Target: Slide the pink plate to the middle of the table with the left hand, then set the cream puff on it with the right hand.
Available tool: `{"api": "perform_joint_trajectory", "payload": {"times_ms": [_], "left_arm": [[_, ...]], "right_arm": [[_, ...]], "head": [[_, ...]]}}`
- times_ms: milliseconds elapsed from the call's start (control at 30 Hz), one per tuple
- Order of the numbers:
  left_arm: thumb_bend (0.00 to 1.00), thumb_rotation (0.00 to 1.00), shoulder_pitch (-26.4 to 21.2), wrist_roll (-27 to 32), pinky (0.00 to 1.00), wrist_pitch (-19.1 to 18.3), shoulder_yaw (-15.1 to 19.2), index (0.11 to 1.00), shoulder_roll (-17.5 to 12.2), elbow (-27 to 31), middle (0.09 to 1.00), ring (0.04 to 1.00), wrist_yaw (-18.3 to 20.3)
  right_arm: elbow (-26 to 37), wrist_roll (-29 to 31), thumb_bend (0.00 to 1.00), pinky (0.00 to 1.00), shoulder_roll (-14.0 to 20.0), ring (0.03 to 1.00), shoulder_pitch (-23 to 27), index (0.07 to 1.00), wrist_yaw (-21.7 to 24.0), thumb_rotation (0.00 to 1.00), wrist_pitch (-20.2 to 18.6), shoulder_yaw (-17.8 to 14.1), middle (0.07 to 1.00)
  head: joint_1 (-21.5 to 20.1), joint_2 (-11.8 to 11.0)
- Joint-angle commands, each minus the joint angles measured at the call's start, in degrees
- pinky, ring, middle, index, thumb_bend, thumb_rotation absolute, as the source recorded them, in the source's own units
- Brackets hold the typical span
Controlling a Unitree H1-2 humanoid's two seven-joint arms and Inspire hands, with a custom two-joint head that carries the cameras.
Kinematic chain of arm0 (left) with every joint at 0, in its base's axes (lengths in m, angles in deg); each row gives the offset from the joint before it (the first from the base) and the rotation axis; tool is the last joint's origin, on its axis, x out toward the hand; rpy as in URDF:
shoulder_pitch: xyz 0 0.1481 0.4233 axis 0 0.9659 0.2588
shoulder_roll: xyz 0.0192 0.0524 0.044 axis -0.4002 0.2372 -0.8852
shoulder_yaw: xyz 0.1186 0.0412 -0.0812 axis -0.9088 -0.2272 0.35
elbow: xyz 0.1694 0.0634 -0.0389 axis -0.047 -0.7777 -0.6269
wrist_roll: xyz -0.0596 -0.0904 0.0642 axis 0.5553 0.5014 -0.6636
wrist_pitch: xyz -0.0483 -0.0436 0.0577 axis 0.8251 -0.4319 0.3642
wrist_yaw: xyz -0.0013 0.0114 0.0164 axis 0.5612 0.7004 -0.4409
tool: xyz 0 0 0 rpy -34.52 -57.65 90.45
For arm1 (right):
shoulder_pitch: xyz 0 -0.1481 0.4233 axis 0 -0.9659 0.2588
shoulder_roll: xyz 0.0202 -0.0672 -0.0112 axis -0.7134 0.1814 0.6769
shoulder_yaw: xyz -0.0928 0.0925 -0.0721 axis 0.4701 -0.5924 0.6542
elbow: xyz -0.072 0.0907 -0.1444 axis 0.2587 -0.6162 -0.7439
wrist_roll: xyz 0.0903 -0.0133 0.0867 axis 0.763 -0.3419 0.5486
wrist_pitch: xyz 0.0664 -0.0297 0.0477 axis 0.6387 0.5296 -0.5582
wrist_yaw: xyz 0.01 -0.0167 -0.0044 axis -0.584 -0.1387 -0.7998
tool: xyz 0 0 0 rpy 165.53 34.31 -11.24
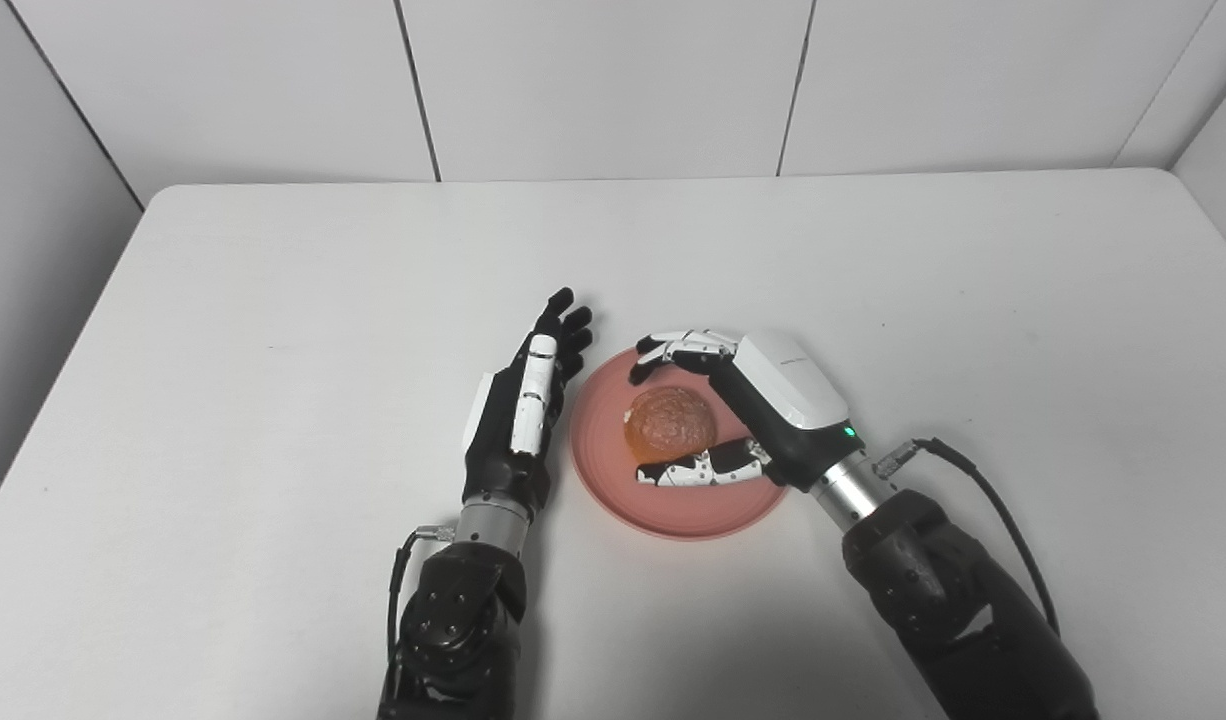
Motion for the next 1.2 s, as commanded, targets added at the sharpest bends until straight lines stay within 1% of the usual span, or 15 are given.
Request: {"api": "perform_joint_trajectory", "payload": {"times_ms": [0, 67, 133, 267, 333, 500, 600, 633, 667, 767, 800, 933, 1033, 1100, 1167], "left_arm": [[0.47, 1.0, -1.3, -0.6, 0.95, 2.8, -0.5, 0.907, 0.9, 1.0, 0.923, 0.932, -0.2], [0.48, 1.0, -1.2, -0.6, 0.96, 3.3, -0.5, 0.912, 0.8, 1.0, 0.927, 0.937, 0.0], [0.49, 1.0, -1.2, -0.5, 0.97, 3.1, -0.5, 0.916, 0.6, 1.3, 0.928, 0.94, 0.1], [0.49, 1.0, -1.0, -0.2, 0.99, 2.4, -0.1, 0.922, 0.7, 1.9, 0.928, 0.942, -0.1], [0.49, 1.0, -1.0, -0.1, 0.99, 3.4, 0.2, 0.928, 0.7, 1.6, 0.932, 0.946, -0.1], [0.51, 1.0, -0.7, -1.0, 0.97, 5.0, 0.4, 0.949, -0.2, 1.2, 0.953, 0.95, 0.0], [0.52, 1.0, -0.4, -2.2, 0.98, 5.6, 0.3, 0.965, -0.9, 1.6, 0.968, 0.961, 0.0], [0.52, 1.0, -0.3, -1.9, 0.98, 6.0, 0.5, 0.968, -1.0, 1.6, 0.969, 0.963, 0.2], [0.51, 1.0, -0.3, -1.7, 0.99, 6.1, 0.6, 0.985, -1.1, 1.6, 0.982, 0.977, 0.3], [0.51, 1.0, -0.2, -1.5, 1.0, 5.8, 0.7, 0.998, -1.6, 1.7, 0.992, 0.988, 0.6], [0.51, 1.0, -0.2, -1.5, 1.0, 5.7, 0.7, 0.999, -1.7, 1.7, 0.993, 0.988, 0.7], [0.51, 1.0, 0.3, -2.5, 1.0, 6.3, -0.2, 1.0, -2.6, 2.5, 0.999, 0.996, 1.1], [0.5, 1.0, 0.8, -2.9, 1.0, 7.0, -0.7, 1.0, -3.1, 3.2, 1.0, 0.995, 1.5], [0.51, 1.0, 1.1, -3.2, 1.0, 7.2, -0.8, 1.0, -3.2, 3.4, 1.0, 0.993, 1.5], [0.52, 1.0, 1.3, -3.1, 1.0, 6.6, -1.0, 1.0, -3.5, 4.0, 1.0, 0.998, 1.8]], "right_arm": [[2.7, -0.3, 0.63, 0.91, 0.2, 0.924, 1.1, 0.889, -1.0, 0.62, 3.9, -0.3, 0.924], [3.1, -0.1, 0.64, 0.96, 0.2, 0.954, 0.8, 0.913, -1.3, 0.69, 4.9, -0.5, 0.949], [3.5, 0.4, 0.65, 0.99, 0.1, 0.967, 0.4, 0.923, -1.5, 0.73, 6.0, -0.9, 0.959], [4.5, 1.9, 0.68, 1.0, -0.6, 0.991, -0.6, 0.95, -1.8, 0.8, 7.2, -1.9, 0.981], [5.3, 3.2, 0.69, 1.0, -1.2, 0.991, -1.5, 0.969, -2.0, 0.83, 7.4, -2.7, 0.991], [6.4, 5.2, 0.69, 1.0, -2.6, 1.0, -3.6, 0.999, -1.9, 0.86, 6.5, -4.3, 1.0], [7.1, 5.8, 0.7, 0.98, -4.0, 1.0, -5.2, 1.0, -2.6, 0.87, 5.3, -5.9, 1.0], [7.0, 5.3, 0.7, 0.98, -4.9, 1.0, -6.1, 1.0, -3.7, 0.87, 4.7, -6.8, 1.0], [6.9, 5.1, 0.73, 0.95, -5.5, 0.988, -6.7, 1.0, -4.4, 0.95, 4.6, -7.5, 1.0], [6.9, 5.5, 0.73, 0.98, -6.4, 0.993, -7.8, 1.0, -4.4, 0.99, 3.7, -8.8, 1.0], [7.0, 5.9, 0.73, 0.99, -6.7, 0.997, -8.0, 1.0, -4.1, 0.98, 3.4, -9.1, 1.0], [8.3, 14.2, 0.68, 1.0, -8.0, 1.0, -9.1, 1.0, -1.7, 0.93, 0.3, -11.2, 1.0], [8.3, 20.3, 0.61, 1.0, -9.4, 1.0, -9.5, 1.0, -1.1, 0.87, -1.0, -12.8, 1.0], [8.1, 22.2, 0.59, 1.0, -9.7, 1.0, -9.8, 1.0, -0.6, 0.86, -1.7, -13.3, 1.0], [8.2, 23.6, 0.61, 1.0, -10.3, 1.0, -10.3, 1.0, -0.8, 0.86, -2.6, -13.9, 1.0]], "head": [[0.1, 0.0], [0.2, 0.1], [0.5, -0.1], [0.9, 0.0], [1.0, -0.2], [0.9, -0.9], [1.1, -0.8], [1.2, -0.8], [1.2, -0.8], [1.2, -1.0], [1.2, -1.0], [1.5, -0.6], [1.5, -0.9], [1.4, -1.0], [1.5, -0.7]]}}
